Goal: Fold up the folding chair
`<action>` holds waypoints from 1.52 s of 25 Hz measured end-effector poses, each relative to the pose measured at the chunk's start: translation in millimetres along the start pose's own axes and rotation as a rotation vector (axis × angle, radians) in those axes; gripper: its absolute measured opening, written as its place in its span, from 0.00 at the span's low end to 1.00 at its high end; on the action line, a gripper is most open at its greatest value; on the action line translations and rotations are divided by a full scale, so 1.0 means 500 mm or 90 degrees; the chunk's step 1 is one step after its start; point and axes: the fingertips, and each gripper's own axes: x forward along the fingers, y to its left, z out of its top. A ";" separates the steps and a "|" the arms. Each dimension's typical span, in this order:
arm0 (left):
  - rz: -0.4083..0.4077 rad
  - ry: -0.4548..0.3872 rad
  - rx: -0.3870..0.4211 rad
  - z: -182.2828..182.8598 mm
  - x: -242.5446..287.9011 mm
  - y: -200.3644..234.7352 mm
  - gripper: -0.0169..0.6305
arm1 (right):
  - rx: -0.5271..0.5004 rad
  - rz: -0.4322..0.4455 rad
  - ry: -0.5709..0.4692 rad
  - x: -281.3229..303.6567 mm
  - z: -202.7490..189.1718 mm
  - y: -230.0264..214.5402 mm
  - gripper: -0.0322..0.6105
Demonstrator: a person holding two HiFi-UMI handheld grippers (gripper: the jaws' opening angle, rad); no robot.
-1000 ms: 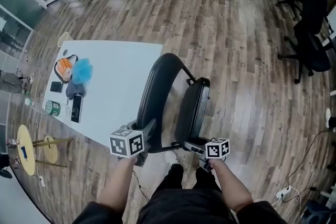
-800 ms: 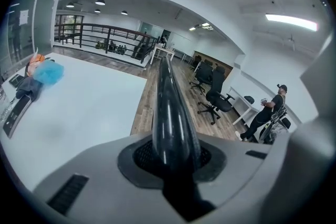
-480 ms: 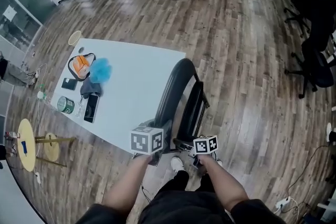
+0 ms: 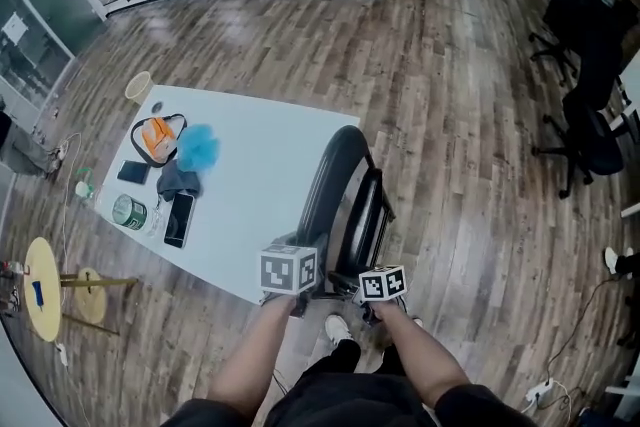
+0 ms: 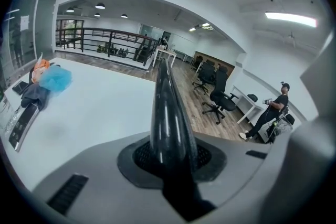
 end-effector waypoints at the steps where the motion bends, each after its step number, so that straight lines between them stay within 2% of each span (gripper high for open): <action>1: 0.000 -0.001 0.000 -0.002 0.000 0.006 0.16 | 0.003 -0.008 -0.002 0.006 -0.001 0.000 0.42; 5: -0.026 0.001 -0.013 -0.015 0.007 0.014 0.16 | 0.006 -0.045 -0.009 0.021 0.000 -0.002 0.42; 8: -0.006 -0.019 0.012 0.000 -0.007 0.013 0.16 | -0.004 -0.049 -0.009 0.021 -0.003 -0.003 0.42; 10: 0.001 -0.052 0.026 0.011 -0.017 0.015 0.17 | -0.027 -0.069 -0.003 0.023 -0.003 -0.013 0.42; 13: 0.030 -0.104 0.061 0.012 -0.055 0.031 0.38 | -0.056 -0.131 -0.015 -0.010 -0.008 -0.044 0.43; 15: 0.061 -0.149 0.093 0.005 -0.108 0.037 0.44 | -0.068 -0.162 -0.062 -0.071 -0.004 -0.045 0.46; 17: 0.095 -0.205 0.127 0.001 -0.171 0.022 0.44 | -0.097 -0.180 -0.135 -0.155 0.018 -0.017 0.46; 20: 0.110 -0.271 0.170 -0.008 -0.253 -0.061 0.44 | -0.177 -0.192 -0.244 -0.303 0.052 0.061 0.46; 23: 0.045 -0.333 0.171 -0.030 -0.295 -0.212 0.42 | -0.301 -0.239 -0.308 -0.457 0.046 0.134 0.45; 25: -0.002 -0.351 0.170 -0.066 -0.297 -0.312 0.34 | -0.359 -0.301 -0.347 -0.557 0.022 0.167 0.41; 28: -0.039 -0.372 0.153 -0.128 -0.296 -0.436 0.17 | -0.397 -0.396 -0.408 -0.705 -0.024 0.205 0.15; 30: -0.047 -0.386 0.147 -0.171 -0.304 -0.498 0.05 | -0.414 -0.446 -0.438 -0.789 -0.062 0.234 0.07; 34: -0.070 -0.402 0.153 -0.249 -0.327 -0.594 0.03 | -0.428 -0.529 -0.510 -0.942 -0.133 0.297 0.07; 38: -0.078 -0.399 0.162 -0.314 -0.347 -0.654 0.03 | -0.442 -0.561 -0.548 -1.020 -0.186 0.341 0.07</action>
